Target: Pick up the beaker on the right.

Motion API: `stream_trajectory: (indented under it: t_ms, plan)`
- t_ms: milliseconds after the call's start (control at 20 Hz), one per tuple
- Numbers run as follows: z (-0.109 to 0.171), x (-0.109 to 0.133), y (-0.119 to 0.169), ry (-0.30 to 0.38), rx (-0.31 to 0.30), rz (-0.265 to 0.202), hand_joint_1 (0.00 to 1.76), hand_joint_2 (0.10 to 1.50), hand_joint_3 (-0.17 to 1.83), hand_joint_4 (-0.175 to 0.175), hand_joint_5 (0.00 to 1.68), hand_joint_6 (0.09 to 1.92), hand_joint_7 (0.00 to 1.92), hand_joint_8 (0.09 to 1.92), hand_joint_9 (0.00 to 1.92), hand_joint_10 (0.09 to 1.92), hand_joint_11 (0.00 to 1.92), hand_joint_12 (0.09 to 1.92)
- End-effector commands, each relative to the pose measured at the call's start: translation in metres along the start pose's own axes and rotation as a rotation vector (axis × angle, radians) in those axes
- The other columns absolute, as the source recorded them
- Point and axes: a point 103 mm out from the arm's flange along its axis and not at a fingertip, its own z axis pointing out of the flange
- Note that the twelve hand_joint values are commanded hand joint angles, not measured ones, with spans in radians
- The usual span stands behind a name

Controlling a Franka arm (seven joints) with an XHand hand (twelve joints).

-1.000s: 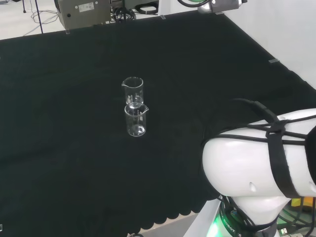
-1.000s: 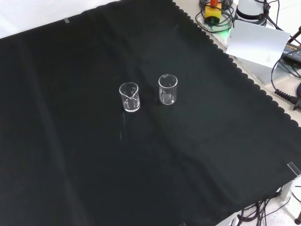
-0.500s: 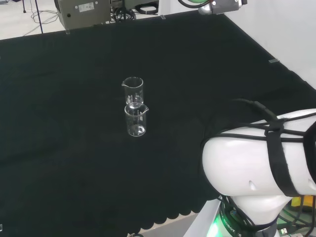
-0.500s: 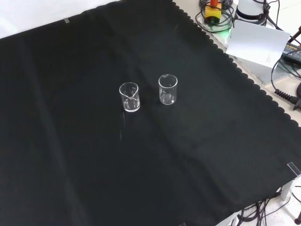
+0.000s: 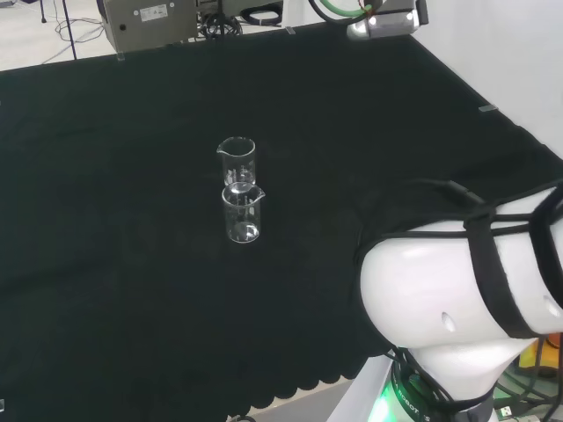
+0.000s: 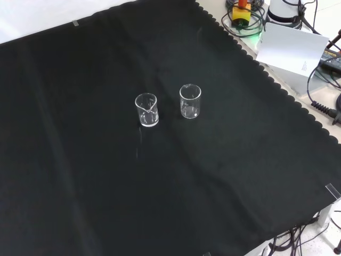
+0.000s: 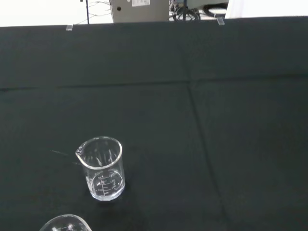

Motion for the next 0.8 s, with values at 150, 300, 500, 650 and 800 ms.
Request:
stream_trajectory:
  t_ms: [150,300,500,650,800]
  plan:
    - [0.065,-0.026,0.062,0.068,0.018,-0.032,0.09,1.25,0.33,-0.019,0.30,0.09,0.02,0.49,0.16,0.67,0.00,1.36]
    - [0.092,-0.035,0.087,0.116,0.007,-0.068,0.15,1.23,0.32,-0.022,0.31,0.09,0.04,0.51,0.20,0.68,0.00,1.38]
    - [0.126,-0.047,0.115,0.177,0.005,-0.083,0.18,1.22,0.31,-0.026,0.32,0.09,0.09,0.54,0.25,0.70,0.01,1.40]
    - [0.152,-0.053,0.130,0.248,0.019,-0.078,0.25,1.18,0.30,-0.027,0.33,0.09,0.11,0.55,0.29,0.70,0.02,1.41]
    - [0.181,-0.055,0.141,0.333,0.028,-0.085,0.47,1.06,0.28,-0.028,0.36,0.09,0.15,0.58,0.34,0.70,0.05,1.41]
